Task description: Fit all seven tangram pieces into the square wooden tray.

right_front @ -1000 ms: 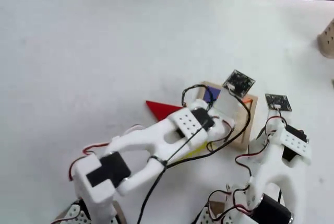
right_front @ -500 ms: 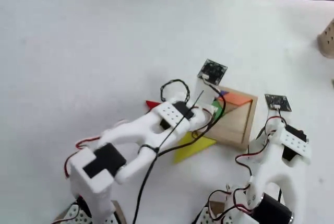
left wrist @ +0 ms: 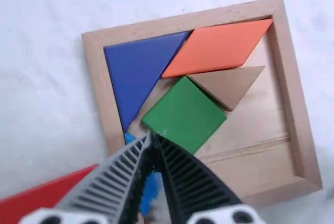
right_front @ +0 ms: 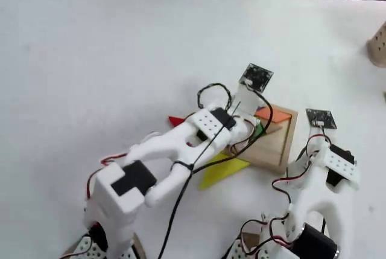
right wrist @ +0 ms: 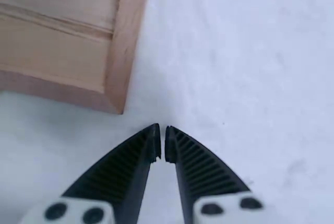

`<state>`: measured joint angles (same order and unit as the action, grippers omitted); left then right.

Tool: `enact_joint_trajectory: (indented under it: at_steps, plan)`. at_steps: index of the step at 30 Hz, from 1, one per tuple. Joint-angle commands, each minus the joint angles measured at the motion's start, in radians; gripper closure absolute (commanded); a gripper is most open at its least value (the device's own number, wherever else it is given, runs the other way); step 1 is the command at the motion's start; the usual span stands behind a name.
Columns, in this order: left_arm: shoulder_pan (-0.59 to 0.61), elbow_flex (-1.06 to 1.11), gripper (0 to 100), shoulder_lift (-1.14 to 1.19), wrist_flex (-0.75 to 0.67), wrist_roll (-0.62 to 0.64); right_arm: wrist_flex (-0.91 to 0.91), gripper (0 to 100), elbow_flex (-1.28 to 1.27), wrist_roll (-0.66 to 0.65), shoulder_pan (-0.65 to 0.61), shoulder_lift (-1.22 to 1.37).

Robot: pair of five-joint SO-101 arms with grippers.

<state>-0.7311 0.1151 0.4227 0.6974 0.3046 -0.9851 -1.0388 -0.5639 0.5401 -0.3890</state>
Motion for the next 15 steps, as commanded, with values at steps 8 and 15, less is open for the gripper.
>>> enact_joint_trajectory:
  at_steps: [8,15]
  plan:
    - [-0.203,0.155,98,-0.249,-0.020,-0.009,0.012,98.1,0.005,-0.018,0.002,-0.007]
    - [-0.266,0.270,98,-0.242,-0.255,-0.011,0.013,98.1,0.005,-0.009,0.008,-0.010]
